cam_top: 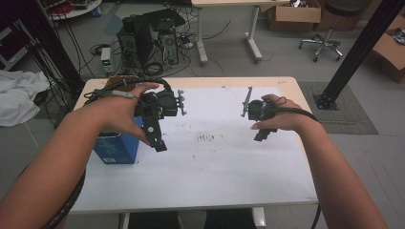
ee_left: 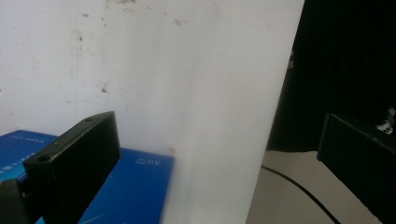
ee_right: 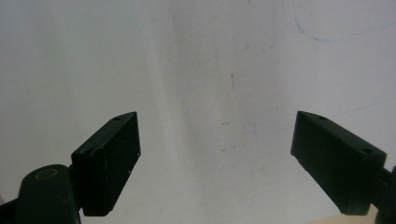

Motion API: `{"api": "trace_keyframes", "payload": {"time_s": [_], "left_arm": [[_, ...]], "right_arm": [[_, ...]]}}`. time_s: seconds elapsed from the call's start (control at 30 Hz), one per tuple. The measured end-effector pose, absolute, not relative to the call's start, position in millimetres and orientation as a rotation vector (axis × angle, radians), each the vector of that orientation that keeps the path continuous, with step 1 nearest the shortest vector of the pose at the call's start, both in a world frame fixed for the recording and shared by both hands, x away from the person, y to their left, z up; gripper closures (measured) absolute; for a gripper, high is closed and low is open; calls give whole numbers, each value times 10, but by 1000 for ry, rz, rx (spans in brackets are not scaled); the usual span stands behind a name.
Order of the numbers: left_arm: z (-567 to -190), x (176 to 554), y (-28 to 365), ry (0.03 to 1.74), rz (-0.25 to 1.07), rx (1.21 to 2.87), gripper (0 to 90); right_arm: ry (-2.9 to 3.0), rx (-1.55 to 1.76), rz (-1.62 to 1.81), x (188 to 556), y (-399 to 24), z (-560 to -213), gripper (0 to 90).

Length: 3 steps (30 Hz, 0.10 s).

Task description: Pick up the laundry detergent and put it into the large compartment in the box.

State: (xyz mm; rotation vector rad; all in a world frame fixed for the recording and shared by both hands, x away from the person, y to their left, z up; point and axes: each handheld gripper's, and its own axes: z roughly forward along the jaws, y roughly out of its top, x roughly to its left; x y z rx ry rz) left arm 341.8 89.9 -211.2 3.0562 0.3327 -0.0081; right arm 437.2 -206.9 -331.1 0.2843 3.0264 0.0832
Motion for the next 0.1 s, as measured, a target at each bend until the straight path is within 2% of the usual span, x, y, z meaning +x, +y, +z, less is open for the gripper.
{"api": "trace_keyframes", "payload": {"time_s": [0.1], "left_arm": [[-2116,3428,909,330,-4,3056,1]], "right_arm": [[3023,286,77,4370,-2065,-3293,159]]}}
